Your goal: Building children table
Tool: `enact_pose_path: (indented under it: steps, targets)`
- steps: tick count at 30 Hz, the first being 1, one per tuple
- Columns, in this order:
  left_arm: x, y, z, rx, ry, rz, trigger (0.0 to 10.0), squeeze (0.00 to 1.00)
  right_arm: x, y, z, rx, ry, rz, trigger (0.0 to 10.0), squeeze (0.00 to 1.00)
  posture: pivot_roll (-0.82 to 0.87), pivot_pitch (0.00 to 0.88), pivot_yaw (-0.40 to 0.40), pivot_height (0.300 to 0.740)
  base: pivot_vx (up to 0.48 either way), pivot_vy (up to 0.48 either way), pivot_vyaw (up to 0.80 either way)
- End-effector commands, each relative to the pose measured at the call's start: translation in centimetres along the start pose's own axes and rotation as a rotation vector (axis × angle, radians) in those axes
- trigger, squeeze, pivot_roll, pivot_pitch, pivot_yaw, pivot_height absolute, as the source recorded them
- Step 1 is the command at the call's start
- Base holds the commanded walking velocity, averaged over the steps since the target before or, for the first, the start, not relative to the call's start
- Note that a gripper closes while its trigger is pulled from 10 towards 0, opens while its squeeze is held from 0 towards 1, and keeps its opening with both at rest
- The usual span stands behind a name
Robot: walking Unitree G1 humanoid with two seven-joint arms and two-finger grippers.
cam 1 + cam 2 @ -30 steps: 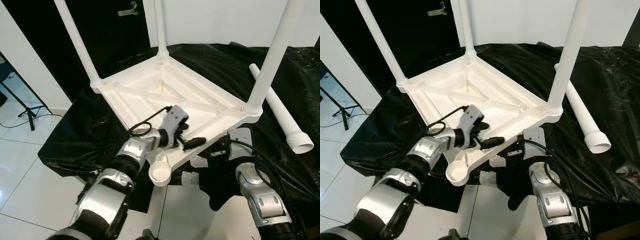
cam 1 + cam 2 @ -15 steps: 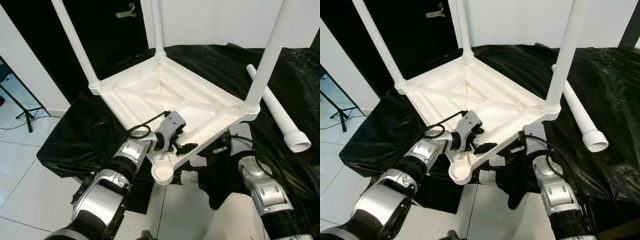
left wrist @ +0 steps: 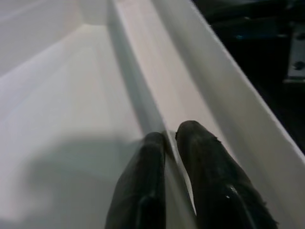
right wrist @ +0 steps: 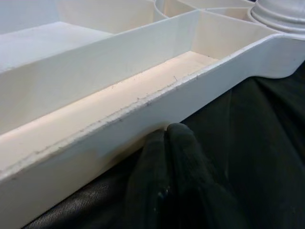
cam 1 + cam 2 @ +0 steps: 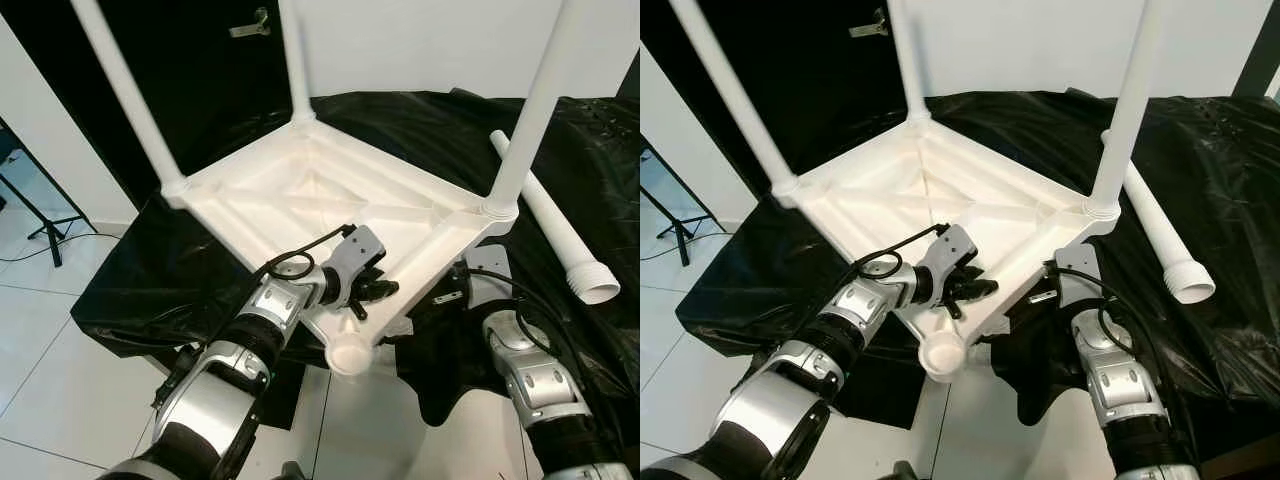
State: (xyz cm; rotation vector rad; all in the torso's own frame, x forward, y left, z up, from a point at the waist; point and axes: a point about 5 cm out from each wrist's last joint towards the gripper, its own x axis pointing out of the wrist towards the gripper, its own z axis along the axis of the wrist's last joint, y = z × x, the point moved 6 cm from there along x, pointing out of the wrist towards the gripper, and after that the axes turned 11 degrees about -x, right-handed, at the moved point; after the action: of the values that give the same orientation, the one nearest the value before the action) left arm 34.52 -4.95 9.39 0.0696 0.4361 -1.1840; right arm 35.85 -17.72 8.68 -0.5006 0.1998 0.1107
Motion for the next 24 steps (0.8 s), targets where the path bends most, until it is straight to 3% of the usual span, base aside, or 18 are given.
enact_pose_path:
  steps: [1,4,5,6,7,8,15,19,21,24]
  targets:
    - [1.8,-4.6,-1.7,-0.024,0.062,-0.226,0.0,0.0,1.0,0.9,1.1,0.001,-0.029,0.042,4.5,0.0,0.04,0.0,0.1,0.74,0.0,0.0,0.0]
    - [2.3,-5.1,-1.1,-0.023,0.032,-0.231,0.0,0.0,1.6,0.2,1.1,-0.009,-0.025,0.036,4.2,0.0,0.04,0.0,0.101,0.74,0.0,0.0,0.0]
    - [2.6,-5.4,-0.5,-0.016,0.0,-0.228,0.0,0.0,1.9,-0.1,1.4,-0.016,-0.029,0.031,4.7,0.0,0.04,0.0,0.1,0.74,0.0,0.0,0.0]
    - [2.9,-5.3,0.2,-0.005,-0.037,-0.203,4.3,0.0,2.1,-0.7,1.8,-0.017,-0.037,0.016,10.0,0.0,0.05,0.0,0.096,0.74,0.0,0.0,0.0]
    - [3.0,-5.2,0.9,0.004,-0.073,-0.178,5.0,0.0,2.2,-1.1,2.2,-0.016,-0.044,0.001,10.0,0.0,0.05,0.0,0.096,0.74,0.0,0.0,0.0]
    - [3.1,-4.9,1.5,-0.004,-0.11,-0.152,10.0,0.0,2.1,-1.4,2.4,-0.015,-0.049,-0.017,10.0,0.0,0.05,0.0,0.094,0.74,0.0,0.0,0.0]
    - [1.9,-2.5,4.3,-0.096,-0.286,-0.059,10.0,0.0,0.5,-3.0,1.2,-0.017,0.003,-0.189,10.0,0.0,0.04,0.0,0.093,0.74,0.0,0.0,0.0]
    - [1.2,-2.2,5.1,-0.132,-0.34,-0.067,10.0,0.0,-0.5,-3.3,0.3,-0.011,0.038,-0.251,10.0,0.0,0.04,0.0,0.095,0.74,0.0,0.0,0.0]
    - [0.4,-1.9,6.2,-0.17,-0.423,-0.072,10.0,0.0,-1.5,-3.5,-0.5,-0.001,0.068,-0.298,10.0,0.0,0.03,0.0,0.101,0.74,0.0,0.0,0.0]
    - [-0.2,-1.6,7.2,-0.151,-0.486,-0.062,10.0,0.0,-2.0,-3.5,-0.6,0.001,0.074,-0.311,10.0,0.0,0.02,0.0,0.103,0.74,0.0,0.0,0.0]
